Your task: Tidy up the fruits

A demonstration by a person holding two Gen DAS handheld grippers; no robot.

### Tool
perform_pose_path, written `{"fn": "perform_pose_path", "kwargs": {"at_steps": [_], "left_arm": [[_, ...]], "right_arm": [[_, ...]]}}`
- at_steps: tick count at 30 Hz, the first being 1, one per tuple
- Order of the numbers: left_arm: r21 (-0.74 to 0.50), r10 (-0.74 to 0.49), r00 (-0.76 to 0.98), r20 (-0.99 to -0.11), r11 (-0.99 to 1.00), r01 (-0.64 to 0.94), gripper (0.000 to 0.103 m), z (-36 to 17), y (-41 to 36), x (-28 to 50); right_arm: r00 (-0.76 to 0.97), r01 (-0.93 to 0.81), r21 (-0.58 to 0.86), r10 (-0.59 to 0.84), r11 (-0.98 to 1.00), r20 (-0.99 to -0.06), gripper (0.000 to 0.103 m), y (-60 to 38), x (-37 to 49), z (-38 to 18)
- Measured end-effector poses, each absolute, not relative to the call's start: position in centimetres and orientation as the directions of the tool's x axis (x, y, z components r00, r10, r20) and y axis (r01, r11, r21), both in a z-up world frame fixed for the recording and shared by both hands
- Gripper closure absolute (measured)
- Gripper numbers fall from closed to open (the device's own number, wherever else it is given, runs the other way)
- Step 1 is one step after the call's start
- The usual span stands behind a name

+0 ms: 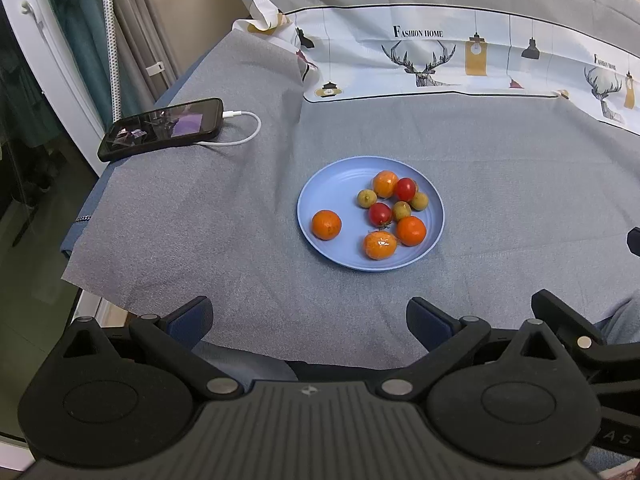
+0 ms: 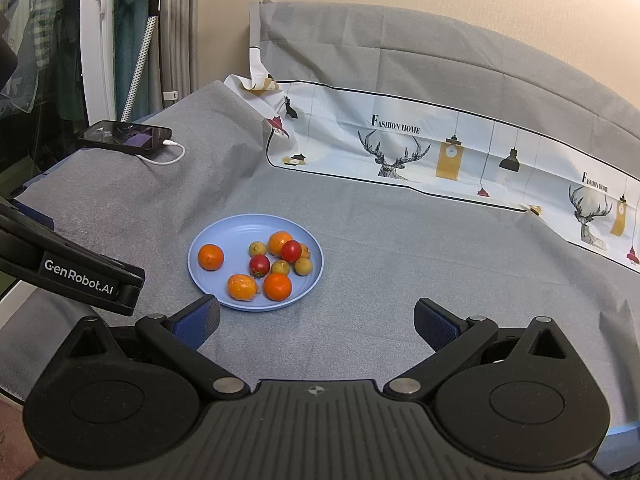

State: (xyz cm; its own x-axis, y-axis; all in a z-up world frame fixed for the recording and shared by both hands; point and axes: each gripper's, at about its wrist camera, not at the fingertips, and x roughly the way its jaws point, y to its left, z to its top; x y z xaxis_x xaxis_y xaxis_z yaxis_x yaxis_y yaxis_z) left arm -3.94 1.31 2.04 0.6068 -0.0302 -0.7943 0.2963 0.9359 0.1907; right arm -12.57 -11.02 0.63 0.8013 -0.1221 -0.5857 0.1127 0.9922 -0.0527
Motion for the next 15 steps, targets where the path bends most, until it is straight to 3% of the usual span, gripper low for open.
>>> {"fn": "perform_pose_path", "kwargs": {"at_steps": [15], "left_arm": [[0.192, -0.028, 0.603, -0.797, 0.935, 0.299, 0.0, 1.84, 1.2, -3.88]], "right_arm": [[0.801, 0.113, -0.052, -0.122, 0.992, -0.587, 0.001, -11.05, -12.56, 0.63]]}}
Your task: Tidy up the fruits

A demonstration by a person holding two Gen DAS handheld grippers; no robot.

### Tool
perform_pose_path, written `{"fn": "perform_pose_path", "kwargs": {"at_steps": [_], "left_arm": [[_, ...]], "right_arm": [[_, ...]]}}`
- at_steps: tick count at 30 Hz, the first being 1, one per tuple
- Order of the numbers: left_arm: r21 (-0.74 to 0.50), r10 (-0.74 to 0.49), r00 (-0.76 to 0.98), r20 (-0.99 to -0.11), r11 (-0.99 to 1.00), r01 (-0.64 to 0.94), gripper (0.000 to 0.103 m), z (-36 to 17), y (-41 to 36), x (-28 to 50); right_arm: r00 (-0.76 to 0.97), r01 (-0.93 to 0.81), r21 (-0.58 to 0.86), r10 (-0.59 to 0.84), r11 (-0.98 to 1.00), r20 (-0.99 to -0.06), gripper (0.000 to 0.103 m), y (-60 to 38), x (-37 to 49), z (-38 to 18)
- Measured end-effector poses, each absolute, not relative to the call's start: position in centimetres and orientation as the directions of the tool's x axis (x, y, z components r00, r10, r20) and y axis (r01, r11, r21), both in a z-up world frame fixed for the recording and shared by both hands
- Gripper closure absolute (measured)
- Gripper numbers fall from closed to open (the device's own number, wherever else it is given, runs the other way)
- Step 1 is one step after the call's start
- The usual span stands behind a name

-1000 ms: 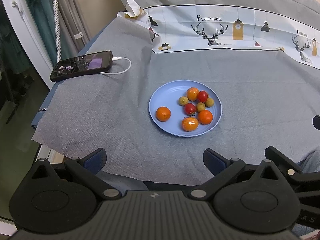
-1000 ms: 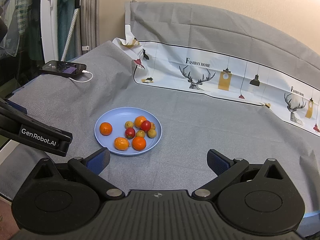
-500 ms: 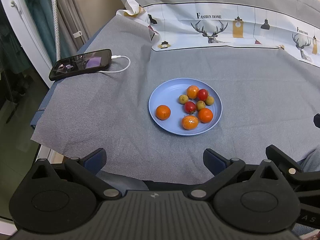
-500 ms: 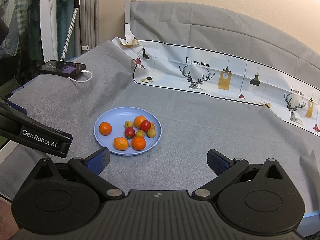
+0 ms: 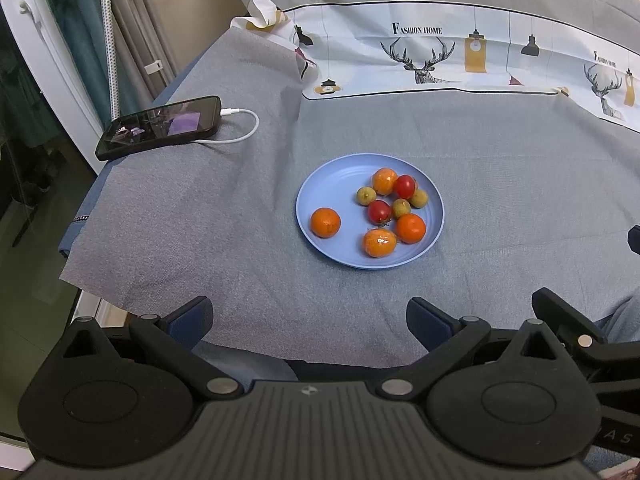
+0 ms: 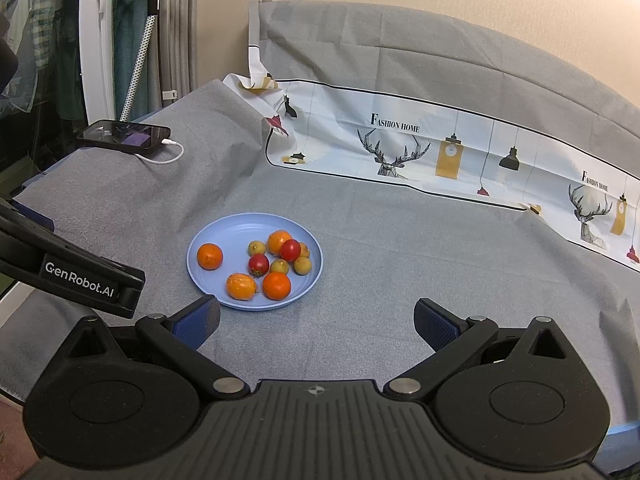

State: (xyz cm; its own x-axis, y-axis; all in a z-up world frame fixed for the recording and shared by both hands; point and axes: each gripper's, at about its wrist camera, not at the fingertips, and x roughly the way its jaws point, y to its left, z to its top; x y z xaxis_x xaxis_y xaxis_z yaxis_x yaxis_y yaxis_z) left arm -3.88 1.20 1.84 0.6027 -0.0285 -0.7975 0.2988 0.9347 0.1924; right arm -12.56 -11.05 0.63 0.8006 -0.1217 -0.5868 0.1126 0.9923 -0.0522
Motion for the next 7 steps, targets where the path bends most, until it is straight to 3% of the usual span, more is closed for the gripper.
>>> {"fn": "perform_pose_path", "kwargs": {"at_steps": [7], "left_arm": [[0.191, -0.028, 0.606, -0.795, 0.937, 0.294, 0.0, 1.7, 1.26, -3.92]], "right_arm": [[0.801, 0.112, -0.051, -0.121, 0.992, -0.587, 0.001, -11.05, -12.55, 0.64]]}}
